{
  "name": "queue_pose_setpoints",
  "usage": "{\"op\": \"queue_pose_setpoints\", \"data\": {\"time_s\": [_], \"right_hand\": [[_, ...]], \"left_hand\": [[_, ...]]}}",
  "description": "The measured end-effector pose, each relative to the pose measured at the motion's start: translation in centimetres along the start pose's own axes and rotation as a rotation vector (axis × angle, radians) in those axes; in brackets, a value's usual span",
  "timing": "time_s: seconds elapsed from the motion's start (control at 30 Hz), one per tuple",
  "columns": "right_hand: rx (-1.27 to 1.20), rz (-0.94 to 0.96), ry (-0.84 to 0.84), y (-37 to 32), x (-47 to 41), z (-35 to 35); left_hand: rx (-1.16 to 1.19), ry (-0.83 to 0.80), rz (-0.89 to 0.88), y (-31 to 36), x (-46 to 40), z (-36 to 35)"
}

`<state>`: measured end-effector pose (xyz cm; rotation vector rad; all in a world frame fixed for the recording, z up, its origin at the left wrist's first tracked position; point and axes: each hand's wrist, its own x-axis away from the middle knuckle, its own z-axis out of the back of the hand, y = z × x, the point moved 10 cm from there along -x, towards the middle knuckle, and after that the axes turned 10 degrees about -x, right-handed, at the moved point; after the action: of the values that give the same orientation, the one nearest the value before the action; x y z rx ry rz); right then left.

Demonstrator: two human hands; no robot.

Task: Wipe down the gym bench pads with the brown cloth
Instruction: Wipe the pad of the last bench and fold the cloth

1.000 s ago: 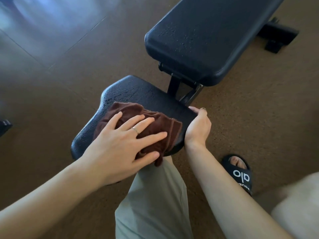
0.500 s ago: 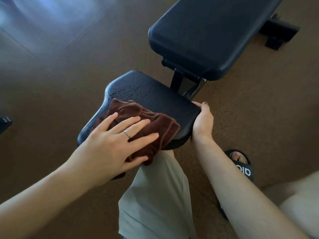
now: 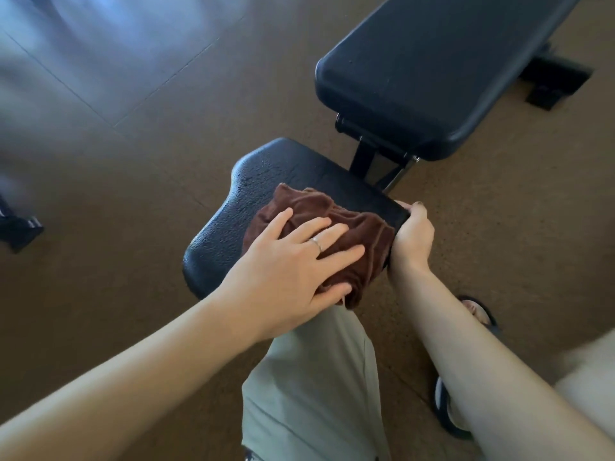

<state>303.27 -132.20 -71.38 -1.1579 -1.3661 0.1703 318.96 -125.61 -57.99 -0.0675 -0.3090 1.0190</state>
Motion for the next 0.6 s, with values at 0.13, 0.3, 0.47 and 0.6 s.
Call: {"op": "queue_pose_setpoints", "data": {"time_s": [0.13, 0.3, 0.47, 0.6], "right_hand": [[-0.039, 0.013, 0.026, 0.3, -0.2, 0.2], [-0.055, -0.044, 0.031, 1.1, -0.8, 0.6], [-0.052, -0.026, 0.025, 0.9, -0.9, 0.6], [-0.107, -0.016, 0.032, 0.9, -0.4, 0.4]], "left_hand": [[0.059, 0.005, -0.057, 0.2, -2.9, -0.3], [0.220, -0.116, 0.037, -3.4, -11.6, -1.9], [0.196, -0.122, 0.263, -10.0, -11.3, -2.9], [0.242, -0.117, 0.522, -14.3, -5.8, -3.6]]}}
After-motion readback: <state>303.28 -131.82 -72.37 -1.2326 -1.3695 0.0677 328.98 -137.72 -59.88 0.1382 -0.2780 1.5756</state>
